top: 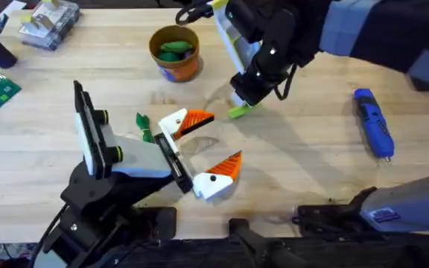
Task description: Pick up the gripper from the table and insert it into the empty holder that is missing its gripper. Then pick up a screw, insert it into the mounting hole, and use the screwdriver to tighten it. Finally, clean up the table by picking up the vegetable and placing it into the bucket.
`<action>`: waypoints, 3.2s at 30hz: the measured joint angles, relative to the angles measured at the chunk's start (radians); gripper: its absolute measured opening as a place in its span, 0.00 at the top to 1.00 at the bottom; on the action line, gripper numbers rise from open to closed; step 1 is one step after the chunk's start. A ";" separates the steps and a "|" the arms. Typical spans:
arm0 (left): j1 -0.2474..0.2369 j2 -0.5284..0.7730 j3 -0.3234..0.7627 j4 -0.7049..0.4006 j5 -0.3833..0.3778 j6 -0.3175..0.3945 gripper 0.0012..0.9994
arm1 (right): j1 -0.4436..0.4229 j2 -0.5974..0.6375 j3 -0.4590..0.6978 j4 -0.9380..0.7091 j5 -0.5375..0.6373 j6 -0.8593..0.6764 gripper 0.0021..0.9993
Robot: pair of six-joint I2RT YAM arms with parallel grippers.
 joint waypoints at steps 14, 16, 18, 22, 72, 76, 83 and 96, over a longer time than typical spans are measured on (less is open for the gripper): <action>0.000 0.000 0.000 0.000 0.000 0.000 0.01 | -0.001 0.026 -0.173 0.071 0.000 0.066 1.00; 0.000 0.000 0.000 0.000 0.000 0.000 0.01 | -0.004 0.026 -0.179 0.087 0.000 0.069 1.00; 0.000 0.000 0.000 0.000 0.000 0.000 0.01 | -0.009 0.026 -0.180 0.102 0.000 0.075 1.00; 0.000 0.000 0.000 0.000 0.000 0.000 0.01 | -0.027 0.020 -0.180 0.103 -0.001 0.090 1.00; 0.000 0.000 0.000 0.000 0.000 0.000 0.01 | -0.016 -0.429 -0.081 0.335 -0.207 0.070 1.00; 0.000 0.000 0.000 0.000 0.000 0.000 0.01 | -0.011 -0.433 -0.082 0.357 -0.207 0.045 1.00; 0.000 0.000 0.000 0.000 0.000 0.000 0.01 | 0.000 -0.527 -0.202 0.510 -0.211 0.013 1.00; 0.000 0.000 0.000 0.000 0.000 0.000 0.01 | 0.147 -0.515 -0.354 0.682 -0.305 -0.011 1.00</action>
